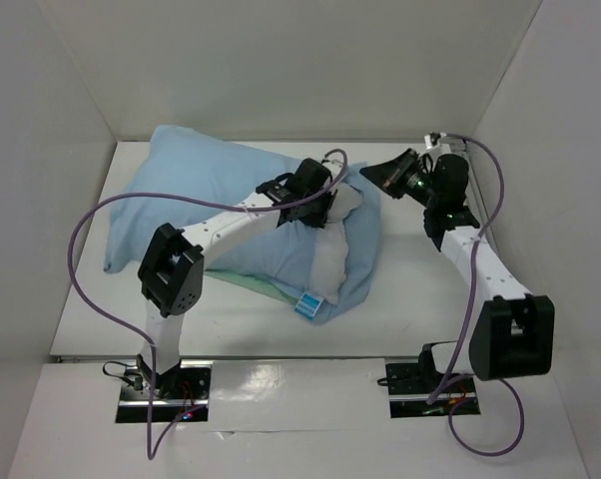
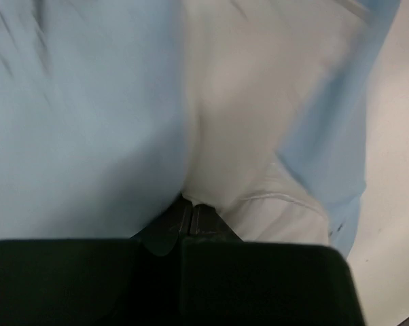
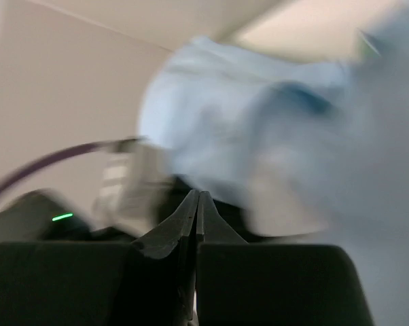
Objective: Put the pillow into the pillowcase
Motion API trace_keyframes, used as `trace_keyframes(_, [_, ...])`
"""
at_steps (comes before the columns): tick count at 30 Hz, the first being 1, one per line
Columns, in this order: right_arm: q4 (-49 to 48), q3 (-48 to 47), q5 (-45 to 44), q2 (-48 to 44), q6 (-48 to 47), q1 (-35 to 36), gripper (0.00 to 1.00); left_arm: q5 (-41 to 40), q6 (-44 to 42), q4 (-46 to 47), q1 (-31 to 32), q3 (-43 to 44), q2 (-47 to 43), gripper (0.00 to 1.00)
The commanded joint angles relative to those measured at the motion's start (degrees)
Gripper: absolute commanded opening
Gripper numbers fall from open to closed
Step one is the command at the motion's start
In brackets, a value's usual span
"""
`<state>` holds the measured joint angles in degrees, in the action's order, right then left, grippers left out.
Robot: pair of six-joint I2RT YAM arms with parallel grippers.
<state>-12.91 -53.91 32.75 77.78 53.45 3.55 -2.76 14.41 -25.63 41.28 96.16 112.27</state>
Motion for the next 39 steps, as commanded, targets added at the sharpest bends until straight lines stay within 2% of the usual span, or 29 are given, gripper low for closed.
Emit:
trace_keyframes(1, [-17.25, -6.9, 5.46, -10.62, 0.61, -0.92, 0.0, -0.05, 0.18, -18.67, -0.67, -0.98, 9.19, 0.0])
trace_keyframes(5, [-13.47, -9.98, 9.52, -10.63, -3.69, 2.42, 0.0, -0.05, 1.58, -19.2, -1.2, 2.18, 12.18, 0.0])
trace_keyframes(8, [-5.14, -13.58, 10.31, -10.11, -9.49, 5.23, 0.0, 0.56, 3.6, -19.99, -1.89, 3.94, 12.71, 0.0])
trace_keyframes(10, [0.24, -12.37, 9.18, -10.97, -11.78, 6.37, 0.0, 1.62, 4.22, -19.28, -2.43, 4.47, 12.71, 0.0])
trace_keyframes(11, [0.25, -10.62, 6.56, -12.55, -11.79, 6.38, 0.0, 1.62, 4.22, -18.68, -2.43, 4.48, 12.1, 0.0])
trace_keyframes(14, [9.1, -6.3, 0.58, -13.71, -15.65, 6.38, 0.0, 1.62, 4.22, -18.67, -2.96, 5.0, 11.57, 0.0])
trace_keyframes(16, [16.64, -3.41, -8.9, -14.32, -16.19, 6.38, 0.0, 1.62, 4.22, -18.67, -2.96, 5.0, 11.57, 0.0])
trace_keyframes(18, [20.18, -1.64, -17.23, -14.32, -17.32, 6.38, 0.0, 2.76, 4.22, -18.67, -3.57, 4.22, 11.05, 0.0])
trace_keyframes(19, [25.16, -1.64, -20.15, -13.8, -17.33, 6.38, 0.06, 2.76, 4.22, -18.67, -3.57, 3.69, 11.04, 0.0])
trace_keyframes(20, [26.86, -0.94, -22.27, -13.1, -18.46, 6.38, 0.17, 2.76, 4.22, -18.67, -3.57, 3.68, 11.04, 0.0])
trace_keyframes(22, [30.46, -0.93, -26.85, -10.46, -19.17, 7.0, 0.47, 2.76, 4.22, -18.67, -3.57, 2.98, 10.52, 0.0])
trace_keyframes(24, [31.01, -0.93, -28.44, -6.96, -20.93, 8.66, 0.6, 2.76, 4.22, -18.15, -3.57, 2.45, 10.52, 0.0])
trace_keyframes(28, [33.91, -3.65, -30.9, 0.51, -24.0, 12.95, 0.7, 3.29, 4.22, -18.14, -3.57, 2.45, 10.52, 0.0])
trace_keyframes(39, [32.33, -9.89, -38.02, 12.92, -25.06, 18.33, 0.71, 3.82, 4.22, -18.14, -3.57, 2.45, 10.52, 0.0])
